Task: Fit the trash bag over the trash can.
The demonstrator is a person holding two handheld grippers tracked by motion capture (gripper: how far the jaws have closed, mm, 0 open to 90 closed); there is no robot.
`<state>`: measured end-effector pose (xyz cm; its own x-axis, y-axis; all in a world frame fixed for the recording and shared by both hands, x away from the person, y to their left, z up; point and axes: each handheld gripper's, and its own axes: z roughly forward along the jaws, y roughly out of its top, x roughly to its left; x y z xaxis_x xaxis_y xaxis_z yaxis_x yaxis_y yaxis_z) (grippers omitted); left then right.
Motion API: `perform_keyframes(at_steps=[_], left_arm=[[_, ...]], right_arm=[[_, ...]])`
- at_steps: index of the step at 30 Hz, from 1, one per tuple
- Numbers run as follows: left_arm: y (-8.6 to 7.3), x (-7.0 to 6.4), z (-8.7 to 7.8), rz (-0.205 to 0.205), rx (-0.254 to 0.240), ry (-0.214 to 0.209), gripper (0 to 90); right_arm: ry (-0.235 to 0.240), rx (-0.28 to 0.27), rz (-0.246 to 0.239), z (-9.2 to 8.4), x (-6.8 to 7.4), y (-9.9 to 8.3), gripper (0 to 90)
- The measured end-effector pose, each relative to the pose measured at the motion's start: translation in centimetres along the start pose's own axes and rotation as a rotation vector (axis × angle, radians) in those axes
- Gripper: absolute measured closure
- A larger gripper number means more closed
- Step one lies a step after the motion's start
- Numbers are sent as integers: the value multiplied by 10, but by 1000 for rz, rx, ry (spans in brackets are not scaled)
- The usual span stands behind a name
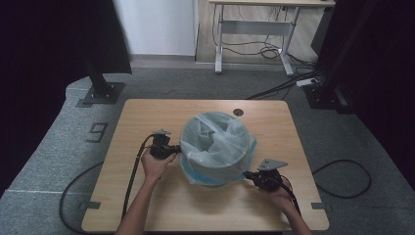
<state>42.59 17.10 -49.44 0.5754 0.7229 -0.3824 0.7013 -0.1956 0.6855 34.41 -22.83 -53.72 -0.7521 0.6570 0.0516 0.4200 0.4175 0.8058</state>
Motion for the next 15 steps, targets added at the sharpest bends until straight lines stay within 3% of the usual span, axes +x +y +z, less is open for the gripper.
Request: perform_keyframes(at_steps=[9,15], left_arm=[[-7,7,2,-27,6,6,899],[-4,7,-4,-18,-9,32,848]], right_arm=[[-3,-1,10,3,-4,-2,889],[-6,-14,10,3,-5,-1,888]])
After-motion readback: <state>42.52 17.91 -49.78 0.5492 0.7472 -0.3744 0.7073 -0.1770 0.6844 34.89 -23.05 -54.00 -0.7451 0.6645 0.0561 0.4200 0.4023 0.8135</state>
